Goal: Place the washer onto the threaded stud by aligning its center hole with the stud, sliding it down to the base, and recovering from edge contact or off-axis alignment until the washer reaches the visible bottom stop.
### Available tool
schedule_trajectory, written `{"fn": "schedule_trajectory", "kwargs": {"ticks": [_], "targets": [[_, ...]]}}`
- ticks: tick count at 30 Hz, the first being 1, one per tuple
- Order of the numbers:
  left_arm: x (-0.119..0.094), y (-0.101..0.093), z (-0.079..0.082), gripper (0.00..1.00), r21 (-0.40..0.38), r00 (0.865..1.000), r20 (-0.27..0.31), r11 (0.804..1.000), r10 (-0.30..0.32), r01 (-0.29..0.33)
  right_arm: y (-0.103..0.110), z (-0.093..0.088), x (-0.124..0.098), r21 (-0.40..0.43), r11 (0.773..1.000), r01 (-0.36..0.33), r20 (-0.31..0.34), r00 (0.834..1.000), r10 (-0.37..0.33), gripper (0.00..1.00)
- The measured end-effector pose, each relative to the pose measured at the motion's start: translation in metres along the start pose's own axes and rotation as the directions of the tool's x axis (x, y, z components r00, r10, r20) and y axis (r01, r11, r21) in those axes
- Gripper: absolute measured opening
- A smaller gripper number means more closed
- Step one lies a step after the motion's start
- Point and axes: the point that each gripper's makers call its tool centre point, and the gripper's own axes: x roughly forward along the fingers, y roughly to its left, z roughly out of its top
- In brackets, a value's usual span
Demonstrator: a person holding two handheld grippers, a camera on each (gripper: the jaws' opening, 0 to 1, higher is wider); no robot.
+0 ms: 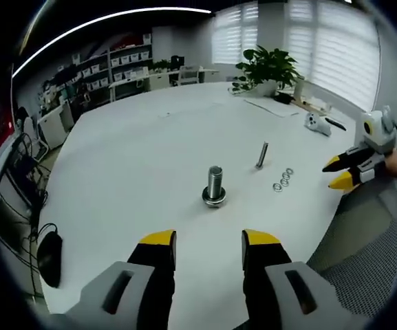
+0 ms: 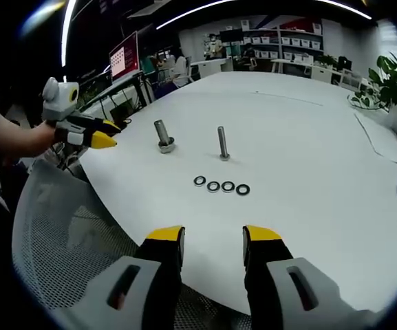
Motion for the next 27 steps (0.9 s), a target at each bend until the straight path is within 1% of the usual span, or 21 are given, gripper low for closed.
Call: {"fn": "schedule_trajectory", "kwargs": {"ticks": [5,7,9,15,20,21,23,27], "targets": [[-0.01,-0.005,-0.005,0.37,-0.029,1.0,0.012,1.0,0.005,-0.005,0.0,0.0,0.0,0.001,1.0,0.006,-0.005,1.0,-0.006,0.37],[-0.012,-0.007,-0.008,0.37,-0.054,1.0,0.016,0.999,0.002,-0.001,0.0,0.0,0.0,-0.005,1.0,0.008,-0.005,1.0,-0.008,0.37],[-0.014,-0.008,-0.01,0.37,-0.05,1.0,0.014,0.999,0.002,-0.001,-0.001,0.0,-0.001,-0.011,1.0,0.014,-0.006,1.0,-0.014,0.37],[-0.019,-0.009,-0.011,0.37,-0.041,0.999,0.034,0.999,0.001,0.001,-0.002,-0.001,-0.001,-0.015,1.0,0.022,-0.013,1.0,-0.022,0.37],[-0.021,-0.012,-0.013,0.37,-0.049,0.999,0.044,0.999,-0.005,0.007,-0.004,-0.002,-0.001,-0.021,0.999,0.034,-0.026,0.999,-0.034,0.37],[-0.022,-0.014,-0.013,0.37,-0.043,0.999,0.046,0.999,-0.011,0.013,-0.005,-0.003,-0.001,-0.022,0.999,0.037,-0.026,0.999,-0.038,0.37],[-0.024,-0.018,-0.015,0.36,-0.006,0.999,0.048,1.0,-0.022,0.022,-0.006,-0.004,-0.001,-0.022,0.999,0.043,-0.031,0.999,-0.044,0.37],[-0.024,-0.023,-0.019,0.35,0.007,0.998,0.046,0.999,-0.048,0.048,-0.005,-0.007,0.001,-0.046,0.998,0.048,-0.057,0.997,-0.05,0.37]]}}
